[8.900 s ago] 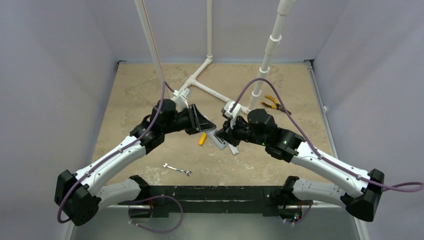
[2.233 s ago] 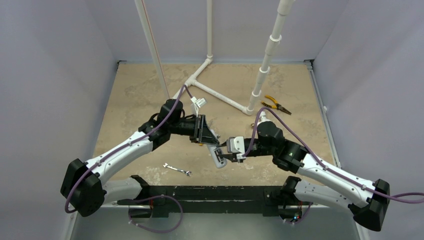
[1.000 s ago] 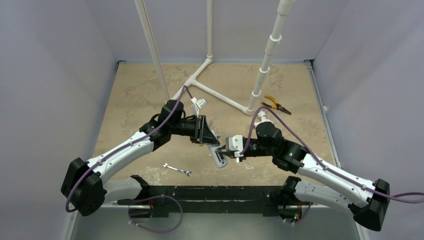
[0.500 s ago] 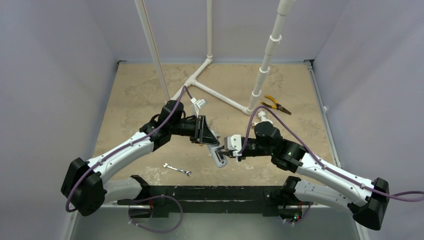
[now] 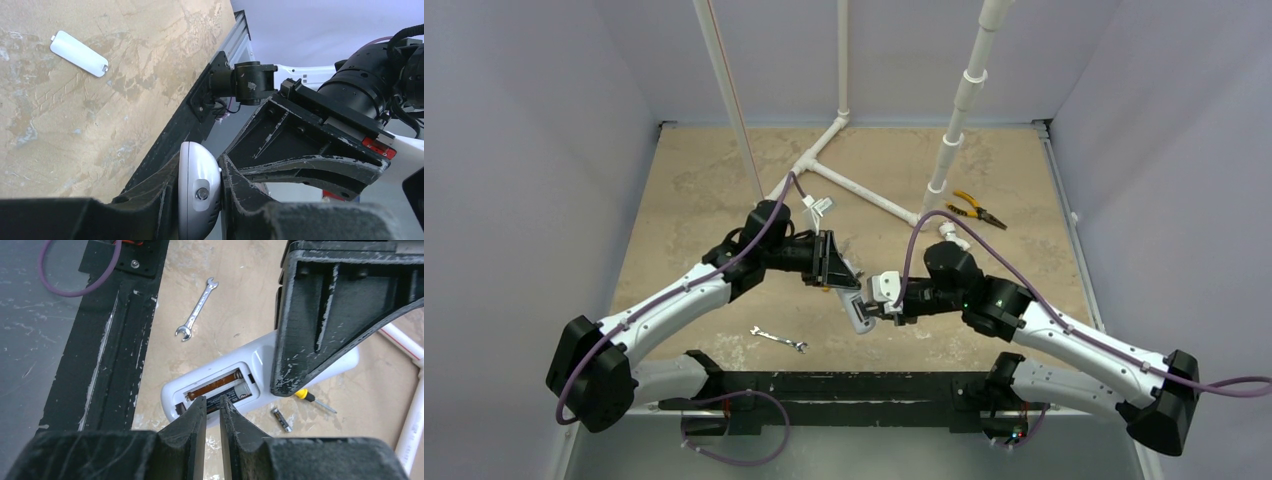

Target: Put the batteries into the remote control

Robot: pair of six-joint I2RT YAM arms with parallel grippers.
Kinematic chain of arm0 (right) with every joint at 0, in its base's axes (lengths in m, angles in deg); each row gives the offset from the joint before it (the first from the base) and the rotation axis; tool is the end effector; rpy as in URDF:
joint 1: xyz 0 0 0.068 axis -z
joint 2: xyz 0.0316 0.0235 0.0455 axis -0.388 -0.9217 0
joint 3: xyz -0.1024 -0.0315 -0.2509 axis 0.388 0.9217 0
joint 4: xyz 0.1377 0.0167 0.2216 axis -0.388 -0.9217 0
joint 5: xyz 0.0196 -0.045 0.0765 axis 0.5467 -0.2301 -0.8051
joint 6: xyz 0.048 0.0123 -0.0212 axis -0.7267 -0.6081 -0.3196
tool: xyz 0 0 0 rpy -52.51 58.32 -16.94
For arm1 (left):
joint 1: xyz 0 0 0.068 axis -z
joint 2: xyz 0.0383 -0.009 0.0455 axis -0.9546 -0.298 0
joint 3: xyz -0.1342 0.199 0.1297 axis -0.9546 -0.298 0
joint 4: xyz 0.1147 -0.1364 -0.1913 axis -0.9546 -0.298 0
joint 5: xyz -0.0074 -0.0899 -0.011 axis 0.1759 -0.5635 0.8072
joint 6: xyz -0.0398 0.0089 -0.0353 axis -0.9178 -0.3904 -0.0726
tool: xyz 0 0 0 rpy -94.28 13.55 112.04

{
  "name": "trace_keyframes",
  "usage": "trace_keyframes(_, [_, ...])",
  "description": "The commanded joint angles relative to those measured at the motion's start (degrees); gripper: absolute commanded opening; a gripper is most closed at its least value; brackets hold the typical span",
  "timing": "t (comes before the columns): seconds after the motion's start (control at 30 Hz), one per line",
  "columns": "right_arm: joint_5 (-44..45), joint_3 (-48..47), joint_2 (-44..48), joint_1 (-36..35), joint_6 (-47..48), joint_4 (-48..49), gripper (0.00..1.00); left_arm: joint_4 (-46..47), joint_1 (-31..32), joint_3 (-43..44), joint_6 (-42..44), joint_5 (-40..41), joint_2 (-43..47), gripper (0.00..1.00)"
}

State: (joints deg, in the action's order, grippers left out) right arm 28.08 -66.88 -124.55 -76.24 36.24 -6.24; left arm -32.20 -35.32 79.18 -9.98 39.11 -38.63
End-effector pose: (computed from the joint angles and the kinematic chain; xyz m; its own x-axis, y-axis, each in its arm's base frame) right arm 0.1080 0.1748 0.2917 0.2493 -0.4066 -0.8789 -0.9660 -0.0410 -0.2551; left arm 0.1908 -0.1765 0.2733 -0.9490 0.0247 -0.3143 0.3030 0.3470 -0.8876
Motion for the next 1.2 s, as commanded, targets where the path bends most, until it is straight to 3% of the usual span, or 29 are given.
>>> trace_keyframes(0.0, [2.57, 0.61, -2.48, 0.06, 0.26, -7.99, 0.15, 7.23, 0.45, 3.15, -3.46, -6.68, 1.35, 0.0])
trace_keyframes(0.17, [5.25, 0.53, -1.8, 0.06, 0.41, -7.44, 0.15, 6.82, 0.37, 3.69, -2.88, -6.62, 0.31, 0.0])
trace_keyframes(0.3, [8.84, 1.78, 2.62, 0.11, -3.85, -1.46, 0.16, 5.71, 0.36, 4.05, -1.87, -5.94, -0.81, 0.0])
trace_keyframes(0.43, [10.93, 5.0, 10.52, 0.15, -10.0, 6.62, 0.26, 5.46, 0.39, 4.44, -0.85, -5.68, -1.21, 0.0])
trace_keyframes(0.6, [16.89, 5.54, 16.0, 0.15, -15.17, 10.05, 0.37, 2.58, 0.36, 4.91, 0.43, -4.95, -1.75, 0.0])
trace_keyframes(0.77, [21.02, 5.2, 15.81, 0.15, -23.34, 13.53, 0.44, 1.97, 0.37, 5.28, 1.74, -4.25, -2.16, 0.0])
trace_keyframes(0.9, [24.66, 3.16, 13.2, 0.15, -32.91, 13.34, 0.47, -0.58, 0.39, 4.75, 4.44, 0.92, -0.03, 0.0])
trace_keyframes(1.17, [18.57, 1.53, 8.81, 0.15, -42.18, 10.83, 0.49, -2.55, 0.4, 4.29, 6.84, 5.6, 3.35, 0.0])
